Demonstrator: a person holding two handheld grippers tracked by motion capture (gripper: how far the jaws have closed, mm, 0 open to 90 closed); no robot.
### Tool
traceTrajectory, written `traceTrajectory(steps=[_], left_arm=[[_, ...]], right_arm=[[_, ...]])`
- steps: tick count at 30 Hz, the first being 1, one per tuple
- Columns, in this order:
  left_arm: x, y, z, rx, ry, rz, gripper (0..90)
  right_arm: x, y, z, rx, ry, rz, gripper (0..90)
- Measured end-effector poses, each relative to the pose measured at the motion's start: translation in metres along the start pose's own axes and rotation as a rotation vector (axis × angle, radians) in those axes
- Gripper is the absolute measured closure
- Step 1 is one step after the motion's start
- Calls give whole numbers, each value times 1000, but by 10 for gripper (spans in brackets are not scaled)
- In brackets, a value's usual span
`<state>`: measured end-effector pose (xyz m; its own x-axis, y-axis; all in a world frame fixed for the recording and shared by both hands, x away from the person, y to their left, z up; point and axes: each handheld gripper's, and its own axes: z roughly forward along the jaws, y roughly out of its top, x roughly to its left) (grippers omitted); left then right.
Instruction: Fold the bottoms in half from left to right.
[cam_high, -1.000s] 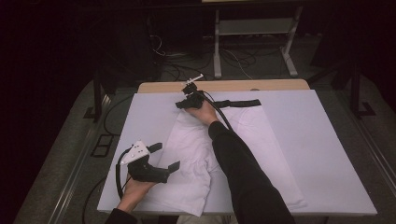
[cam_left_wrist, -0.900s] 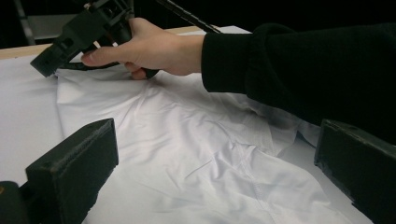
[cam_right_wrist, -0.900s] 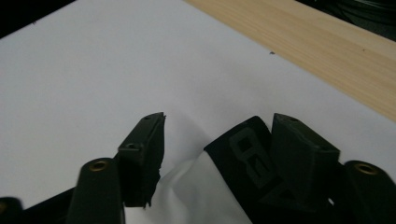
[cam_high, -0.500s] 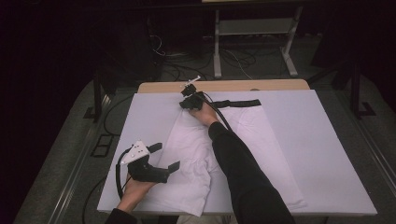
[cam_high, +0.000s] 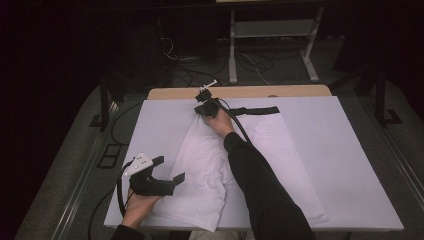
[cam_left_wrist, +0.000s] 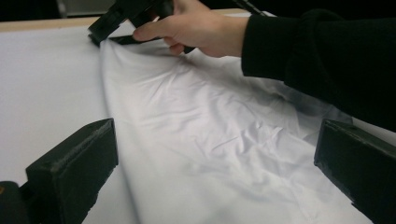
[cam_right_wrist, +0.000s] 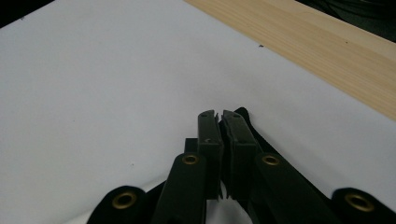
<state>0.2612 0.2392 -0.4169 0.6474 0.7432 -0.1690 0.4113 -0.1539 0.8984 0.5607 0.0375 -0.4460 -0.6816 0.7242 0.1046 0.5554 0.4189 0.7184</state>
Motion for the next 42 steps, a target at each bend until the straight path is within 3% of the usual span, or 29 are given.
traceTrajectory(steps=[5, 11, 18, 28, 42], left_arm=[[4, -5, -8, 22, 7, -28, 0], [10, -11, -17, 86, 12, -35, 0], [12, -17, -27, 134, -16, -36, 0], [8, -29, -35, 219, -63, -17, 0], [10, -37, -44, 268, -93, -41, 0]], right_arm=[[0, -3, -3, -18, 13, 21, 856], [1, -6, -7, -33, 23, 25, 859], [0, -7, -15, -46, 42, 23, 861], [1, -8, -24, -66, 33, 15, 861], [2, -11, -28, -72, 36, 5, 860]])
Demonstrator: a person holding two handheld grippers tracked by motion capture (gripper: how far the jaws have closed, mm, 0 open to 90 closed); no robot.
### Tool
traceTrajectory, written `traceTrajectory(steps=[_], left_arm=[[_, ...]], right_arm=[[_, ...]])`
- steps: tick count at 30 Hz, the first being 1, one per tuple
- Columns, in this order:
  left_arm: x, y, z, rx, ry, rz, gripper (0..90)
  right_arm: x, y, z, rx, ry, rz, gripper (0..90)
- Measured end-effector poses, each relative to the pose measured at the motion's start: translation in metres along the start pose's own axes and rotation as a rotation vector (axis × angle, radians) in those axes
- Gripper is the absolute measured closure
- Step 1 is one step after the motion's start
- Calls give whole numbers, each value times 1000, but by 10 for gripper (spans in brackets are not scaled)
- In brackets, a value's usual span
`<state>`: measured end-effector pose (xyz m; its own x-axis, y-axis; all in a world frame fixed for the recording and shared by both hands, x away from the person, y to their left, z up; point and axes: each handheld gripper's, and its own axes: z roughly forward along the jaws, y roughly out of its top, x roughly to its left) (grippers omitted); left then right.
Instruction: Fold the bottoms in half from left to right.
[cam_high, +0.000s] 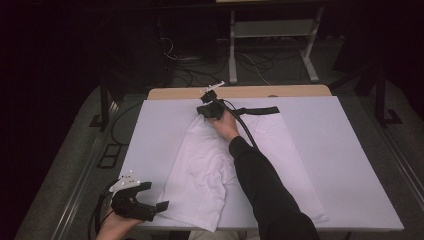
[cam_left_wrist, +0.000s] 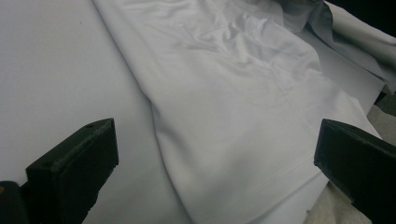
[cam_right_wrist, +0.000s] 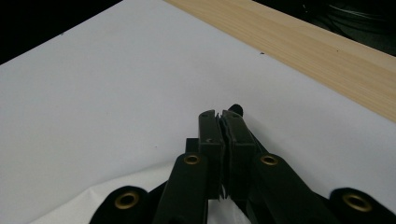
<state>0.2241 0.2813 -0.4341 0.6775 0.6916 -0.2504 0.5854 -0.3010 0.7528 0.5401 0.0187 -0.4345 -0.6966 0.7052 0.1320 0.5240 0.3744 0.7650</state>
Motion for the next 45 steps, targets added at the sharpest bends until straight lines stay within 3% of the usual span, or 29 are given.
traceTrajectory(steps=[5, 13, 15, 20, 28, 34, 39, 45], left_arm=[[4, -6, -2, 34, -55, -24, 0], [15, -15, -3, 107, -99, -99, 56], [16, -16, -5, 104, -96, -108, 90], [20, -17, -7, 100, -116, -136, 245], [23, -18, -4, 127, -134, -142, 600], [30, -18, 0, 163, -183, -184, 848], [25, -15, -3, 154, -175, -116, 881], [17, -8, -5, 128, -187, -72, 882]], right_arm=[[-1, -1, 0, -7, 8, 8, 861], [0, -2, -2, -9, 12, 9, 860], [-1, -2, -2, -10, 19, 14, 860], [-1, -2, -2, -9, 17, 9, 860], [0, -1, -4, -16, 14, 0, 860], [-1, -2, -5, -17, 20, -1, 860], [-1, -2, -7, -24, 23, -4, 860], [-1, 0, -12, -29, 23, -13, 860]])
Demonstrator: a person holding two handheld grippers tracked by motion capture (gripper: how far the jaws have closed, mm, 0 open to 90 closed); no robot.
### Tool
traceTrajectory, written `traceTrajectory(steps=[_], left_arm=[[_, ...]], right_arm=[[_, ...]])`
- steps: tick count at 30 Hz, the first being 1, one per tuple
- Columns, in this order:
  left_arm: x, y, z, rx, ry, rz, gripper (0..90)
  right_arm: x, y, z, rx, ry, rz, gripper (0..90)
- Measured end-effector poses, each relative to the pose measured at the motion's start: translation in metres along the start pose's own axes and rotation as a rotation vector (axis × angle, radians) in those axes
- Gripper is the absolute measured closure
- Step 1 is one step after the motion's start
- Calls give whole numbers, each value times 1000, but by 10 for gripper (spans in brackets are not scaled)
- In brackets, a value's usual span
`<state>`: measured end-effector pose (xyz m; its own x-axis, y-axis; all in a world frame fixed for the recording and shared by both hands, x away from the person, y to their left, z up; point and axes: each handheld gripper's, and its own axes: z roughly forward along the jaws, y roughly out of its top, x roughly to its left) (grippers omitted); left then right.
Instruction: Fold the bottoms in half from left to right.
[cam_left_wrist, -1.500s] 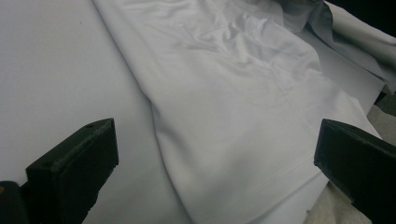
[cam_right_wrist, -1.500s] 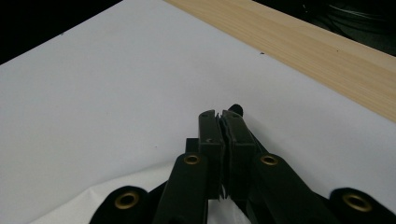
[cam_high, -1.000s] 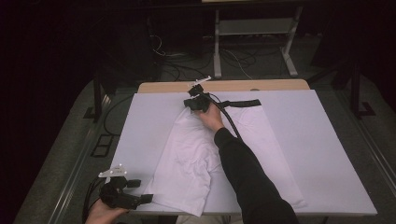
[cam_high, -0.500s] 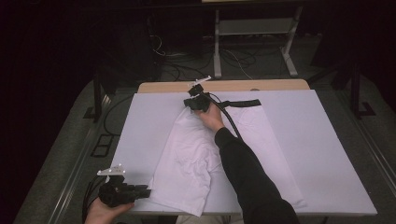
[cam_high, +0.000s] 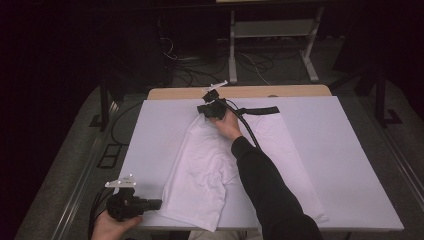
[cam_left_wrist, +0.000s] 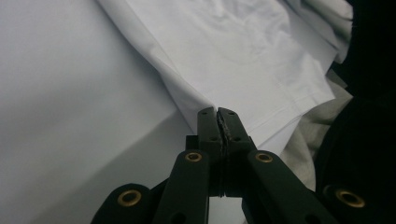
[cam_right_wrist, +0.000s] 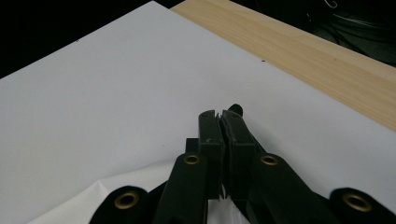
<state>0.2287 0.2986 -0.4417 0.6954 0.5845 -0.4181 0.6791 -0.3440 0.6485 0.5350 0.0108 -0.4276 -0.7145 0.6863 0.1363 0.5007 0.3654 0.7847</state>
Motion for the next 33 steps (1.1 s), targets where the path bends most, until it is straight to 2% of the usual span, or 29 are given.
traceTrajectory(steps=[12, 27, 33], left_arm=[[-17, 24, 0, -64, -72, 50, 883], [-51, 46, 10, -59, -160, 147, 883], [-61, 56, 15, -89, -191, 168, 882]], right_arm=[[-4, 6, -13, -10, -5, -12, 860], [-16, 14, -34, -20, -26, -23, 860], [-22, 15, -44, -24, -36, -29, 860]])
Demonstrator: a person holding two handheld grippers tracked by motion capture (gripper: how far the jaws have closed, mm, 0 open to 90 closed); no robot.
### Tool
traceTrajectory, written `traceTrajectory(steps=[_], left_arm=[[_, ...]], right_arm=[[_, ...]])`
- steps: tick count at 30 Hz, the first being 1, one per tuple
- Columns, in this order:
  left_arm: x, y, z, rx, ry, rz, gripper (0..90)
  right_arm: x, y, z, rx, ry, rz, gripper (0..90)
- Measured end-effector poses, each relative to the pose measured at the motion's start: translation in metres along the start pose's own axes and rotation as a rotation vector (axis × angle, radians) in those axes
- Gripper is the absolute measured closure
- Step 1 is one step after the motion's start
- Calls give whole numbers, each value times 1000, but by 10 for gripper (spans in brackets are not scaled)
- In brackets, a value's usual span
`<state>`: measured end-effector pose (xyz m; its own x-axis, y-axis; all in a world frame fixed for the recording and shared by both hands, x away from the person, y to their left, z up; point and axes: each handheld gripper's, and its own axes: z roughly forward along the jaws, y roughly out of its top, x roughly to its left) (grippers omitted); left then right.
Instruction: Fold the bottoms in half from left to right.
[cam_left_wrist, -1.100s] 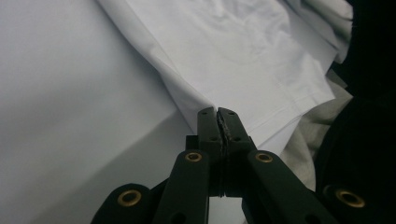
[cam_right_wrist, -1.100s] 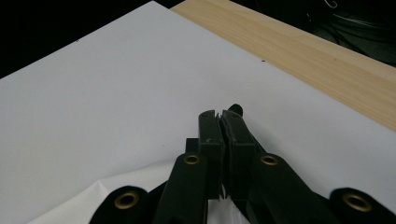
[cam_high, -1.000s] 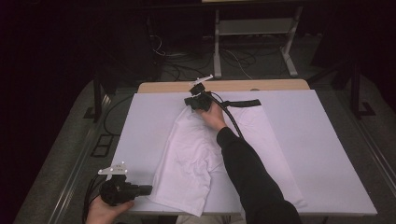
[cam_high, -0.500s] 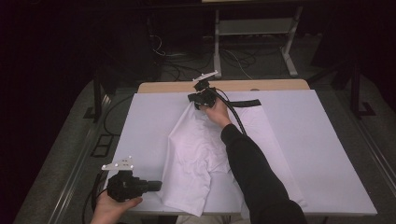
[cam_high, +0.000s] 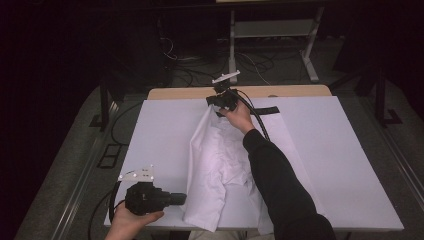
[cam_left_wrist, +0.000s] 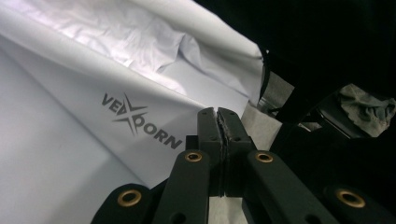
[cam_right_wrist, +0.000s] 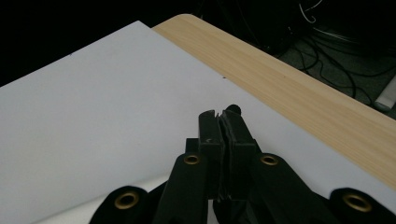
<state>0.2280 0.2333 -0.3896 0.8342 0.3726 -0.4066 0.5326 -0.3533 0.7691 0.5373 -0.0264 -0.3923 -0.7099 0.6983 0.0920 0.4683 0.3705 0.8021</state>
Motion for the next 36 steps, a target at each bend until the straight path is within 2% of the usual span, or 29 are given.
traceTrajectory(steps=[6, 9, 13, 17, 26, 36], left_arm=[[-6, 8, 10, -5, -36, 26, 883], [-13, 12, 21, 23, -71, 51, 882], [-20, 17, 33, 34, -101, 73, 883], [-24, 25, 44, 43, -122, 97, 882], [-32, 40, 63, 65, -160, 129, 882], [-40, 52, 91, 101, -212, 160, 882]], right_arm=[[-7, -1, -11, -10, -11, 3, 861], [-11, -1, -16, -12, -17, 9, 861], [-16, -4, -22, -16, -19, 13, 861], [-21, -5, -27, -20, -23, 18, 861], [-33, -10, -42, -37, -18, 42, 861], [-46, -19, -58, -40, -22, 58, 861]])
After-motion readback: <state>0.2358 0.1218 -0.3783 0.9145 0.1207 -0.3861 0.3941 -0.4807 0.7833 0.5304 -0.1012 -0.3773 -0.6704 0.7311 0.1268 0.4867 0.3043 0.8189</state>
